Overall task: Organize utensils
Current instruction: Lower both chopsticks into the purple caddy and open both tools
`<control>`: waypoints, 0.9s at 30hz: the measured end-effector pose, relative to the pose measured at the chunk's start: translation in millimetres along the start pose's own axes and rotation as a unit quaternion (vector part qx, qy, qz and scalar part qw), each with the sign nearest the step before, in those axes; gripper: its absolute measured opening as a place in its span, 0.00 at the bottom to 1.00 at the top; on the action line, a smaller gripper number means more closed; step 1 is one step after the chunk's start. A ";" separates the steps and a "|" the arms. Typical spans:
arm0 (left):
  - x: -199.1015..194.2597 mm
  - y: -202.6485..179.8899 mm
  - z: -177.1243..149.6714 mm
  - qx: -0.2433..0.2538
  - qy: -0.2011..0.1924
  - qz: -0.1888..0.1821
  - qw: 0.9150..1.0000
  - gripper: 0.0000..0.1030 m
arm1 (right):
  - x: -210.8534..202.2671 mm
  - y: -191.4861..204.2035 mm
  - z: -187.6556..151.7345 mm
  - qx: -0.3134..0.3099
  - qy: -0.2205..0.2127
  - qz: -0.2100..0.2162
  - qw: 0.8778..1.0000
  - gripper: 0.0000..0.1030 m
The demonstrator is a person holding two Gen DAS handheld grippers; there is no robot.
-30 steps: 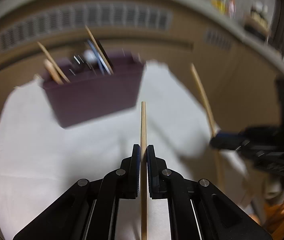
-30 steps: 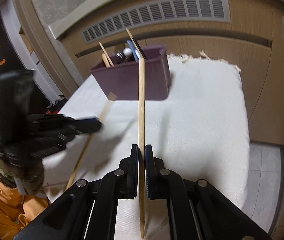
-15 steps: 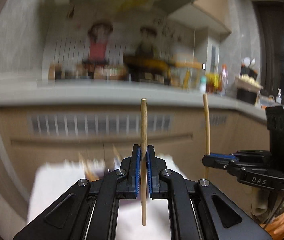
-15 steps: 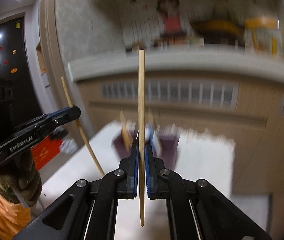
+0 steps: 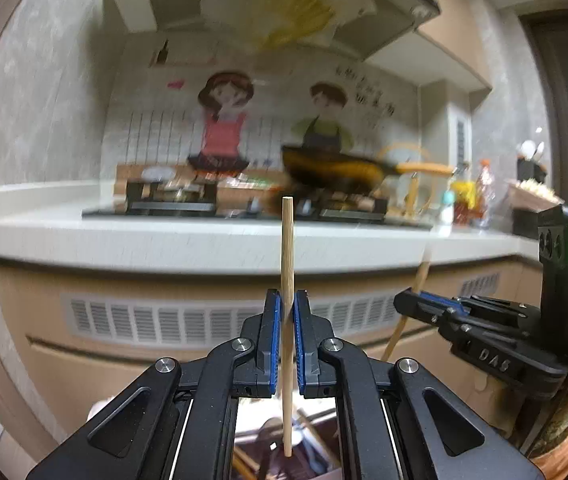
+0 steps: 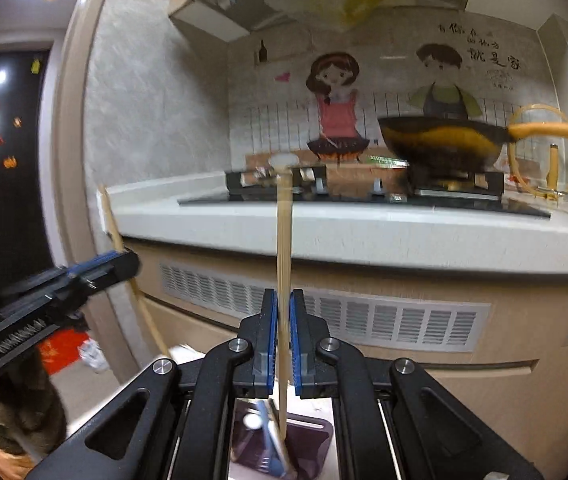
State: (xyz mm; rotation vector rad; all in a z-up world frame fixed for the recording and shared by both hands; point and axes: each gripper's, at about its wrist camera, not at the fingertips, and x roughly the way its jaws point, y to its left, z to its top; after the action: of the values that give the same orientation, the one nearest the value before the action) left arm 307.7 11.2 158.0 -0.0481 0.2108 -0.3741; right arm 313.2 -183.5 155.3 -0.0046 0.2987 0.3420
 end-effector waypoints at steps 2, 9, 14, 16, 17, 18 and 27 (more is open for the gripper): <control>16.5 9.9 -18.4 -0.009 0.026 0.000 1.000 0.07 | 24.3 1.0 -20.9 -0.004 0.035 0.001 0.999 0.07; 64.0 36.2 -80.2 -0.051 0.124 -0.005 0.991 0.07 | 81.3 1.7 -84.4 0.009 0.144 0.022 0.989 0.07; 78.9 42.9 -116.3 -0.064 0.173 0.004 0.983 0.07 | 93.6 -1.2 -109.5 0.012 0.179 0.013 0.984 0.07; 80.6 44.7 -124.6 -0.073 0.186 0.003 0.980 0.09 | 94.6 -2.9 -116.3 0.017 0.189 0.010 0.982 0.07; 82.4 46.5 -130.0 -0.081 0.197 0.002 0.977 0.09 | 93.0 -3.8 -119.3 0.019 0.192 0.010 0.981 0.07; 83.4 46.9 -132.9 -0.084 0.203 0.006 0.975 0.09 | 90.2 -5.2 -121.6 0.020 0.194 0.010 0.981 0.07; 43.6 41.2 -121.7 -0.086 0.180 0.049 0.979 0.61 | 40.2 -9.1 -127.0 0.044 0.184 -0.021 0.982 0.60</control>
State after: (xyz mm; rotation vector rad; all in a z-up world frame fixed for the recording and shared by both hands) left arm 336.1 32.5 27.1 -0.1400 0.6015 -0.2634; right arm 315.8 -185.7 21.9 0.0140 0.6788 0.2837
